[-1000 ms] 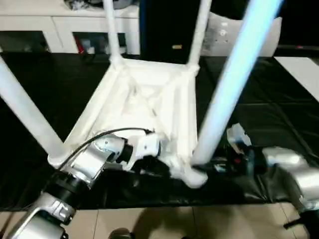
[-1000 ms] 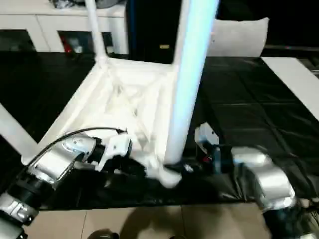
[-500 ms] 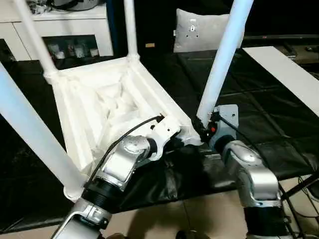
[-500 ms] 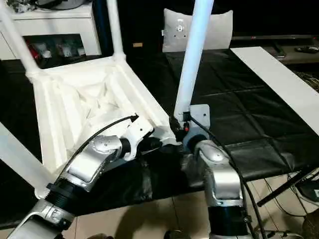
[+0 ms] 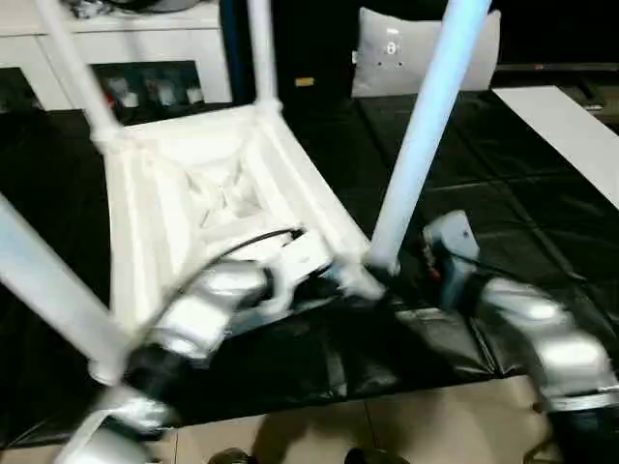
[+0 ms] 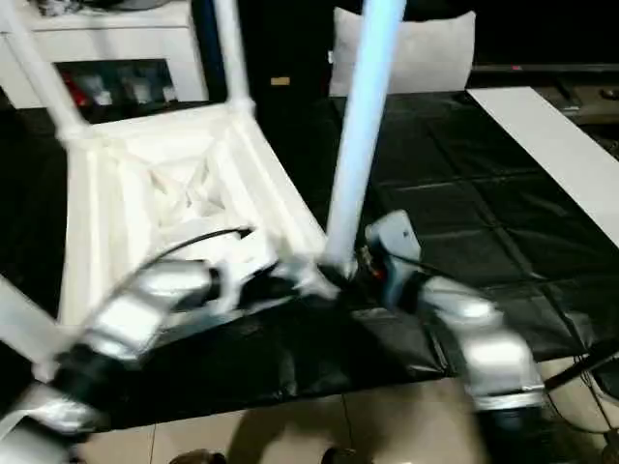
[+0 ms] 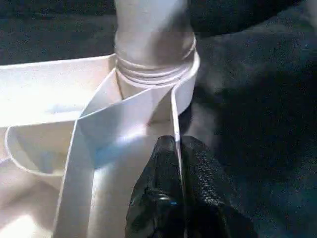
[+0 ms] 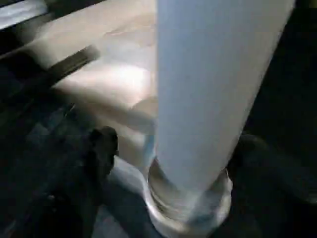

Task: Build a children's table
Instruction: Rotate leg to tighten

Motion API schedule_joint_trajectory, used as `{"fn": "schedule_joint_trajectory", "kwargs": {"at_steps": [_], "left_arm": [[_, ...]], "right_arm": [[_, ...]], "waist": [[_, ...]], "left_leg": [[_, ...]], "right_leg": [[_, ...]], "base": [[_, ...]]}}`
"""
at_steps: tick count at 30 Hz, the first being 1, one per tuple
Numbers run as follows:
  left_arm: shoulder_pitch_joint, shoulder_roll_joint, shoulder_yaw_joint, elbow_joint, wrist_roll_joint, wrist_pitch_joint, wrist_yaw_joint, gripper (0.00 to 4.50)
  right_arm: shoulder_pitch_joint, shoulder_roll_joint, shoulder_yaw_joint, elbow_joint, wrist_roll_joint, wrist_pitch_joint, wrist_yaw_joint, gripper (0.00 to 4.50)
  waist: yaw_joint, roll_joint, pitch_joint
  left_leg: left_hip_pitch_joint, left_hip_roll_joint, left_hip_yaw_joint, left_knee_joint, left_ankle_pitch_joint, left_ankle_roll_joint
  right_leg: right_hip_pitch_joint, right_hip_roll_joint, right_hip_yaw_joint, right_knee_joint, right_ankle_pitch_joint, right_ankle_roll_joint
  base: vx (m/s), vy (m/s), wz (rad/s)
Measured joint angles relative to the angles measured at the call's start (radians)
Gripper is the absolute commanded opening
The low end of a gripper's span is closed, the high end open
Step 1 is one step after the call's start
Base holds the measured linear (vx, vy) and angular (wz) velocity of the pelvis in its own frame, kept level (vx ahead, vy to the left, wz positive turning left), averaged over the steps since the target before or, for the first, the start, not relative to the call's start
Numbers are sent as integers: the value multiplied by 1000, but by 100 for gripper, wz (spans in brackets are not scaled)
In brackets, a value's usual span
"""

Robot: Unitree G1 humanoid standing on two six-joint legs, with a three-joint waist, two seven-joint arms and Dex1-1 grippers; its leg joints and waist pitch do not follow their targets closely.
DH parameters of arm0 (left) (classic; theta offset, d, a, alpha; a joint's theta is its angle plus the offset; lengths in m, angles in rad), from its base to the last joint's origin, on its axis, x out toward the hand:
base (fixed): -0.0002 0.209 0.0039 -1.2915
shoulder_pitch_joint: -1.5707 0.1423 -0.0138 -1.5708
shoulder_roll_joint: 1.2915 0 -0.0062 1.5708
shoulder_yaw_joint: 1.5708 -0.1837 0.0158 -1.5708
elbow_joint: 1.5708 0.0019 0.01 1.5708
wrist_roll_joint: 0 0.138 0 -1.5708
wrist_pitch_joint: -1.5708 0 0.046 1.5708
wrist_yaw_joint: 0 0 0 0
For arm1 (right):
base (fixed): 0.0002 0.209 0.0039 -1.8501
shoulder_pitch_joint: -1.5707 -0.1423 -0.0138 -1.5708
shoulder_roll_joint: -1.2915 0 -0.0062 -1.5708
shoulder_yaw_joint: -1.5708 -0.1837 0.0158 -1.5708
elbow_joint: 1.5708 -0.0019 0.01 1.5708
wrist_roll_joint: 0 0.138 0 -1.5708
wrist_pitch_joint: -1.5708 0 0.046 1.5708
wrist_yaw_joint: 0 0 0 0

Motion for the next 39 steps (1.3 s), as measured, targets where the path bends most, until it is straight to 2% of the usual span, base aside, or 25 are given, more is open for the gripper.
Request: {"fn": "schedule_joint_trajectory", "kwargs": {"at_steps": [3, 5, 8, 10, 11, 15, 22, 25, 27, 31, 32, 33, 36, 39], "left_arm": [[3, 39, -11, 4, -1, -47, -73, 0], [2, 52, -23, 9, -2, -76, -112, 0], [-6, 76, -47, 24, -9, -123, -183, 0], [-21, 91, -55, 44, -12, -149, -222, 0], [-31, 104, -61, 55, -14, -166, -249, 0], [-42, 119, -69, 81, -19, -203, -306, 0], [-67, 114, -83, 113, -20, -234, -331, 0], [-70, 112, -85, 121, -20, -247, -334, 0], [-71, 110, -85, 122, -20, -250, -336, 0], [-71, 112, -84, 129, -21, -256, -342, 0], [-71, 113, -84, 132, -23, -256, -342, 0], [-71, 112, -84, 132, -24, -256, -342, 0], [-71, 114, -83, 131, -28, -256, -350, 0], [-68, 113, -81, 129, -30, -246, -353, 0]], "right_arm": [[-17, -19, 3, 31, 5, -45, 77, 444], [-29, -36, 13, 55, 5, -72, 121, 444], [-48, -97, 36, 74, 8, -117, 220, 444], [-67, -116, 47, 96, 38, -117, 297, 444], [-78, -134, 62, 108, 53, -115, 351, 417], [-99, -148, 93, 156, 71, -114, 460, 384], [-157, -141, 148, 250, 62, -135, 525, 334], [-171, -134, 157, 275, 60, -147, 535, 320], [-178, -131, 158, 294, 60, -147, 543, 290], [-184, -132, 162, 301, 60, -147, 571, 271], [-188, -132, 163, 301, 61, -147, 575, 246], [-189, -132, 163, 301, 62, -146, 575, 246], [-188, -130, 164, 300, 67, -144, 575, 211], [-157, -126, 152, 263, 78, -122, 550, 205]], "waist": [[12, 0, 0], [27, 0, 0], [34, 0, 0], [33, 0, 0], [33, 0, 0], [35, -1, 0], [43, -1, -1], [47, -1, -1], [51, -1, -1], [53, -1, -1], [53, -1, -1], [53, -1, -1], [54, -1, -1], [55, -1, -1]], "left_leg": [[1, 1, 1, 2, 1, -1], [2, 2, 4, 5, 1, -2], [2, 2, 7, 9, 1, -1], [3, 2, 8, 9, 1, -1], [4, 2, 8, 9, 1, -1], [4, 2, 9, 10, 1, -1], [4, 2, 10, 10, 1, -1], [4, 3, 10, 10, 1, -1], [4, 3, 11, 10, 1, -1], [4, 3, 11, 10, 1, -1], [5, 3, 11, 10, 1, -1], [5, 3, 11, 10, 1, -1], [5, 3, 11, 10, 1, -1], [5, 3, 11, 10, 1, -1]], "right_leg": [[2, -1, -1, 0, -2, 4], [4, -2, 0, 0, -2, 4], [7, -5, 0, 0, -2, 5], [9, -6, 0, 0, -2, 5], [9, -6, 0, 0, -2, 5], [9, -7, -1, 1, -2, 5], [9, -8, -2, 2, -2, 4], [9, -8, -2, 4, -2, 4], [9, -8, -2, 5, -2, 4], [9, -8, -3, 6, -2, 5], [9, -8, -3, 6, -2, 5], [9, -8, -3, 6, -2, 5], [9, -9, -3, 6, -2, 5], [9, -9, -3, 6, -2, 5]], "base": [[0, 0, 0], [0, 0, 0], [0, 0, 0], [0, 0, 0], [0, 0, 0], [0, 0, 0], [0, 0, 0], [0, 0, 0], [0, 0, 0], [0, 0, 0], [0, 0, 0], [0, 0, 0], [0, 0, 0], [0, 0, 0]]}}
